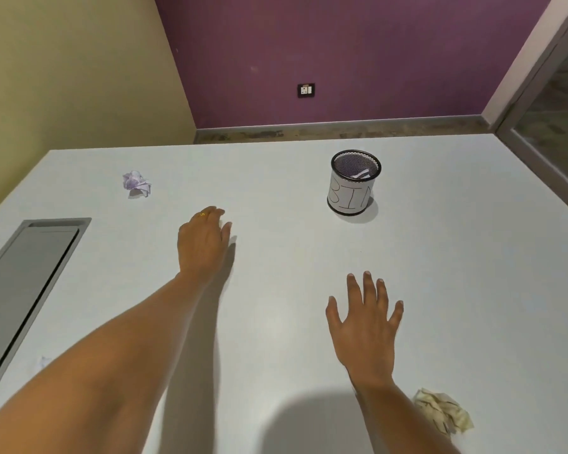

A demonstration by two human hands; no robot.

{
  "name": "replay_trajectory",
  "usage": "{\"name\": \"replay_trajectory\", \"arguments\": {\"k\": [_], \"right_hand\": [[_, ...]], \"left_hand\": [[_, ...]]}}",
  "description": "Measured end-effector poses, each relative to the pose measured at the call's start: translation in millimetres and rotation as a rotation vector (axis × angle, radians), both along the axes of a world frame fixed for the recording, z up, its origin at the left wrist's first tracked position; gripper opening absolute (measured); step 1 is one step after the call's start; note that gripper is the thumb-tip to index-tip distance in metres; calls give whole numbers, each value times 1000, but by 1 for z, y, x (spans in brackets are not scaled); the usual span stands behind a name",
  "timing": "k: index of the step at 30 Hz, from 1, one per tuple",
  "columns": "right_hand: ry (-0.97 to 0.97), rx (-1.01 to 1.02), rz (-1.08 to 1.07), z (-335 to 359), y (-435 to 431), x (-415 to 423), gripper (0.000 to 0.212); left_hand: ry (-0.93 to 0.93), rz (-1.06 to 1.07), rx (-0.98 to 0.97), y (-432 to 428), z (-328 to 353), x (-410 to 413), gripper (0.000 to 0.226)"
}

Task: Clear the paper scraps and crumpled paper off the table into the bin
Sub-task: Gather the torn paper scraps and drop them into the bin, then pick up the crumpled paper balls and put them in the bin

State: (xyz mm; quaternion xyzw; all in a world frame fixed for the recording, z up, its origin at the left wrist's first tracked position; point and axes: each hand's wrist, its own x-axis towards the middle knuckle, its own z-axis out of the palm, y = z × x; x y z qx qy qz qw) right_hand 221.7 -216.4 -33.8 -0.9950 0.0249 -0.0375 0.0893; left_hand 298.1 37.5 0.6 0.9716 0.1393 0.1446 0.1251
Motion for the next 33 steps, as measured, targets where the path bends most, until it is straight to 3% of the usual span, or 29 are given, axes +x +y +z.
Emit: {"name": "replay_trajectory", "arguments": {"k": [10, 25, 29, 33], "right_hand": [[21, -9, 8, -7, -1, 1, 57], [130, -69, 14, 0, 4, 3, 55], [-2, -3, 293, 14, 58, 28, 51], [80, 129, 613, 19, 163, 72, 54]], "left_hand": [[164, 301, -29, 90, -28, -71, 44], [216, 309, -73, 108, -39, -69, 55], [218, 319, -93, 110, -40, -66, 56], [225, 323, -69, 110, -42, -65, 57]]}}
